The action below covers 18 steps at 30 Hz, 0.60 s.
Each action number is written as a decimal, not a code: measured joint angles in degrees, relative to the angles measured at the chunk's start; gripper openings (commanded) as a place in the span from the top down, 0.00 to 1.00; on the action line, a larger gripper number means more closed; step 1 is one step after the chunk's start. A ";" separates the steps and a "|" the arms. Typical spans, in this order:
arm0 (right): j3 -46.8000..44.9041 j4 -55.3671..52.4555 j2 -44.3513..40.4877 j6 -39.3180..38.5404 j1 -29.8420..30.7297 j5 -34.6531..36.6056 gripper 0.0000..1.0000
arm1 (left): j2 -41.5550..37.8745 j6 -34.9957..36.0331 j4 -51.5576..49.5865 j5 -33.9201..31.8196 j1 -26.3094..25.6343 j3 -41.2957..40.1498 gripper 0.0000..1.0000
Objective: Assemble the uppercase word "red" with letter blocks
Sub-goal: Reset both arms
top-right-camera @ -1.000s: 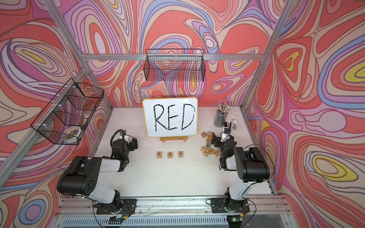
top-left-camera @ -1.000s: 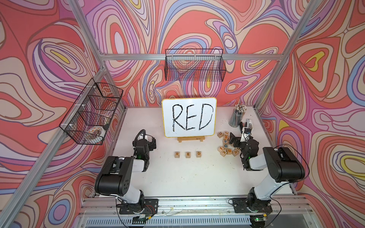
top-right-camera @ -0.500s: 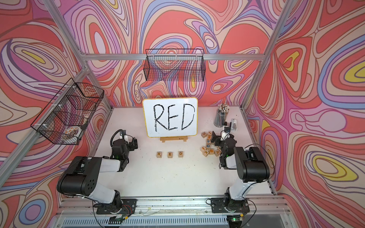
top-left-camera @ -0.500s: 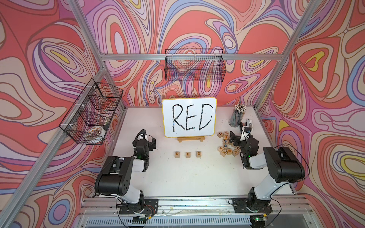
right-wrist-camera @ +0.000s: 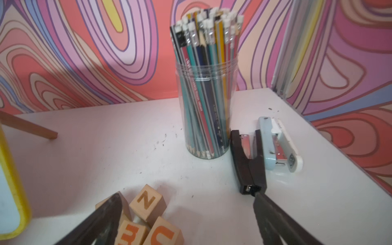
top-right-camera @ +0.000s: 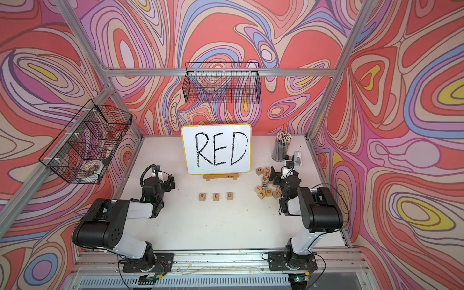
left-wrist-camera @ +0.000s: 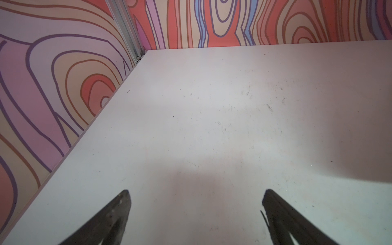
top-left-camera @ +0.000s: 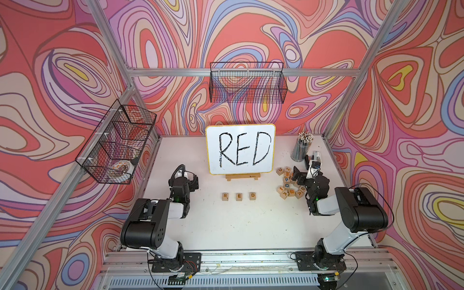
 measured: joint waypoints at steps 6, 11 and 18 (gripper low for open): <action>1.44 -2.67 0.04 -0.85 0.00 -2.12 0.02 | 0.00 -0.15 0.00 0.00 0.00 0.00 0.00; 1.46 -4.09 0.04 -0.76 0.00 -1.86 0.02 | 0.00 -0.24 0.00 0.00 0.00 0.00 0.00; 2.21 -6.58 0.04 -0.85 0.00 -1.11 0.02 | 0.00 -0.24 0.00 0.00 0.00 0.00 0.00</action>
